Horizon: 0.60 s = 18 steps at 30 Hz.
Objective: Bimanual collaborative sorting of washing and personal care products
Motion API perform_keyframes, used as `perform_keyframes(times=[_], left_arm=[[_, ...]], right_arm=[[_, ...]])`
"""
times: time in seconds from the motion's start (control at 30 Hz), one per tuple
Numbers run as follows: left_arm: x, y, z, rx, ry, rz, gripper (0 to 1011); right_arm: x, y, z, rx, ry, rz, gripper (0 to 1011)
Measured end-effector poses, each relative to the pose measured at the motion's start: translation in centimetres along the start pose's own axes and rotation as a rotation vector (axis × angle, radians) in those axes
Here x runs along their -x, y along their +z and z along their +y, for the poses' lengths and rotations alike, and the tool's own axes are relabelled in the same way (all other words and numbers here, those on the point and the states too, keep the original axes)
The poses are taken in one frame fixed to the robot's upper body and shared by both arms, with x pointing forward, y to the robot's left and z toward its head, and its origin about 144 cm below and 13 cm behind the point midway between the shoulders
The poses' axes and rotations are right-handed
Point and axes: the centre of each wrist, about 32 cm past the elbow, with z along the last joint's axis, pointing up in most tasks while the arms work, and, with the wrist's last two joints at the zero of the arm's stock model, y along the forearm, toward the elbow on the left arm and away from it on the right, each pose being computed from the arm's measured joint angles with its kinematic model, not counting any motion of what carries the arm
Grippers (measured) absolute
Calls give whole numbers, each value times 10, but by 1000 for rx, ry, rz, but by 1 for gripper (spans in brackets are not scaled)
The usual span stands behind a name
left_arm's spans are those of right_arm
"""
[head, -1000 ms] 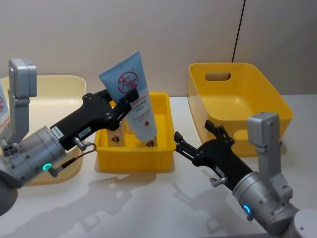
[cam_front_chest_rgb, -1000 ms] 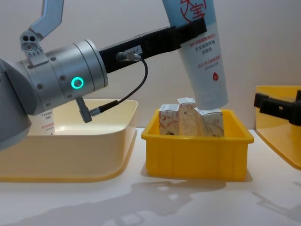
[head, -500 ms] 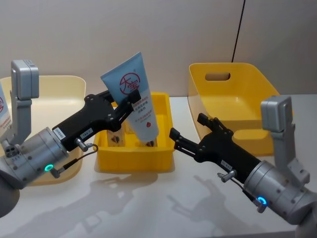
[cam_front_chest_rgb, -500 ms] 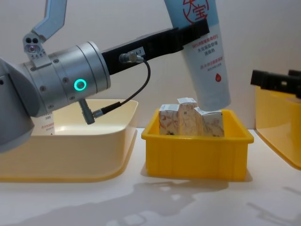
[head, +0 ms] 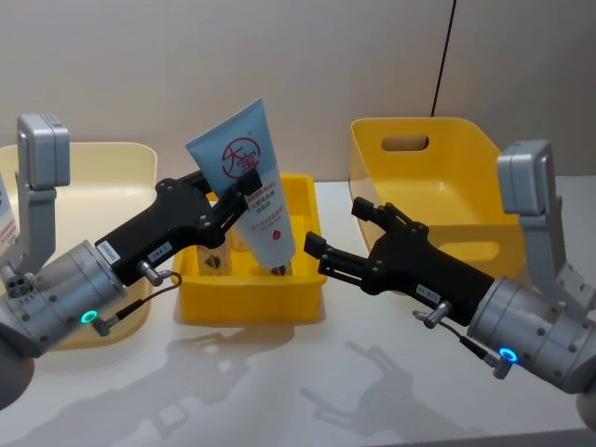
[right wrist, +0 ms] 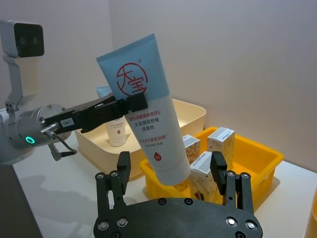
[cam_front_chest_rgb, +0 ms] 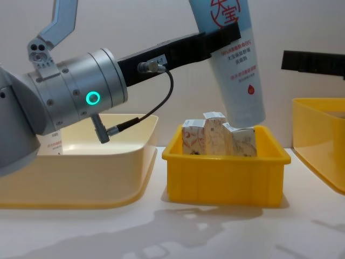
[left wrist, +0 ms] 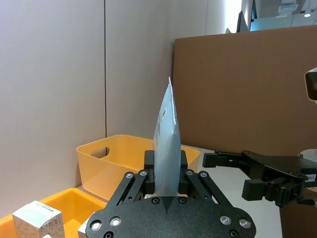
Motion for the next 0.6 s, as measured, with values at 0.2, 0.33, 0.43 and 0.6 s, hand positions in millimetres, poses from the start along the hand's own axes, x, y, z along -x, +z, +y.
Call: perform_keyframes(times=[0.2,0.33,0.43,0.6], left_arm=[[0,0,0,0,0,0,249],[0,0,0,0,0,0,249],[0,0,0,0,0,0,249],[0,0,0,0,0,0,249]], right_arm=[[0,6,3,18,10,-28,1001],[1,9,7,43,8,-66,1001],[2,11,10,58,5,-97,1001],[3,12,17,80,-3,-146,1001]])
